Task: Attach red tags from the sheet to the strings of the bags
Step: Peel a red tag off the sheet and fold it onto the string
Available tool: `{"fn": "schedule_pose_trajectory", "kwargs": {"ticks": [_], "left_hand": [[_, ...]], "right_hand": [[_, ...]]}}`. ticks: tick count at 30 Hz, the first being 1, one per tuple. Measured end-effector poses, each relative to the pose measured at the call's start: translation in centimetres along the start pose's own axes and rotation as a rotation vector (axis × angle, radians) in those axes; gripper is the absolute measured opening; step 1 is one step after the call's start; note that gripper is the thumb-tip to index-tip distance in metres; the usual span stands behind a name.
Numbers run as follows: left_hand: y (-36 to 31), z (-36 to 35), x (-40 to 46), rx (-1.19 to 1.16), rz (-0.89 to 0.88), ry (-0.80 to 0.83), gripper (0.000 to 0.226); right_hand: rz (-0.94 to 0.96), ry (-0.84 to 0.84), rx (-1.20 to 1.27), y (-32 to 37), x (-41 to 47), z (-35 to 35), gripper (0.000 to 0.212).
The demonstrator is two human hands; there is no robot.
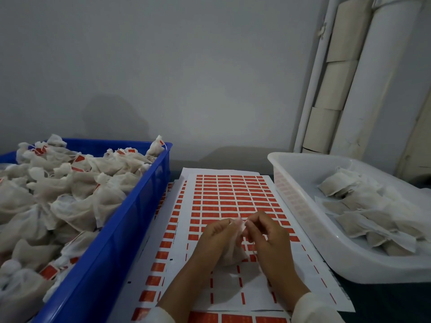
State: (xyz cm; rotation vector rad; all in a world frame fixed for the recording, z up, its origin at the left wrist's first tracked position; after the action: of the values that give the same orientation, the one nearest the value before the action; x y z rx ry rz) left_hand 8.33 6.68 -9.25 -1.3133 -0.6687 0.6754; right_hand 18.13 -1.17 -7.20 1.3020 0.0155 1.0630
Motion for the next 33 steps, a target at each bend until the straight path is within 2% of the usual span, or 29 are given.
{"fn": "schedule_pose_trajectory", "kwargs": {"ticks": [2, 3, 4, 6, 9, 12, 14, 22, 26, 31, 33], "left_hand": [[0.4, 0.7, -0.1, 0.0, 0.028, 0.011, 0.016], [0.6, 1.2, -0.4, -0.043, 0.02, 0.041, 0.029], [1.2, 1.9, -0.8, -0.145, 0.063, 0.025, 0.04], [1.7, 2.2, -0.8, -0.215, 0.146, -0.031, 0.046], [0.5, 0.4, -0.6, -0.151, 0.194, 0.044, 0.037], [0.3, 0.6, -0.6, -0.179, 0.107, 0.0, 0.014], [0.0, 0.9, -0.5, -0.201, 0.071, -0.056, 0.008], [-0.2, 1.0, -0.1, -0.018, -0.063, -0.143, 0.013], [-0.2, 1.2, 0.0, 0.106, -0.131, -0.205, 0.015], [-0.3, 1.5, 0.2, 0.118, -0.168, -0.225, 0.024], [-0.4, 1.7, 0.2, 0.101, -0.176, -0.232, 0.021]], "right_hand": [[0.002, -0.001, -0.009, 0.1, 0.0, -0.1, 0.014], [0.0, -0.001, -0.01, 0.1, 0.0, -0.1, 0.016], [-0.004, 0.0, -0.01, 0.2, 0.0, -0.1, 0.017], [-0.011, 0.014, -0.016, 0.2, -0.1, -0.2, 0.015], [-0.003, 0.038, -0.045, 0.3, -0.2, -0.5, 0.01], [0.009, 0.026, -0.064, 0.4, -0.3, -0.6, 0.012], [0.01, 0.022, -0.075, 0.4, -0.3, -0.5, 0.01], [0.005, 0.037, -0.141, 0.1, -0.3, -0.7, 0.014], [0.017, 0.042, -0.148, 0.3, -0.5, -0.7, 0.005], [0.022, 0.023, -0.101, 0.3, -0.4, -0.4, 0.005], [0.038, 0.011, -0.089, 0.4, -0.4, -0.3, 0.004]]}}
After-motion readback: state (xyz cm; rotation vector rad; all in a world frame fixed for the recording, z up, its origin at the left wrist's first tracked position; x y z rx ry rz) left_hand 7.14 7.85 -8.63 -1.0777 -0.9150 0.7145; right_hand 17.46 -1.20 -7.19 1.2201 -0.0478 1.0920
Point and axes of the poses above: each hand's wrist, its own x-axis towards the middle knuckle, its own z-axis out of the back of the hand, y = z × x, the point moved 6 cm from there along x, towards the middle knuckle, and after that the axes turned 5 degrees about x, right-handed, at the moved point
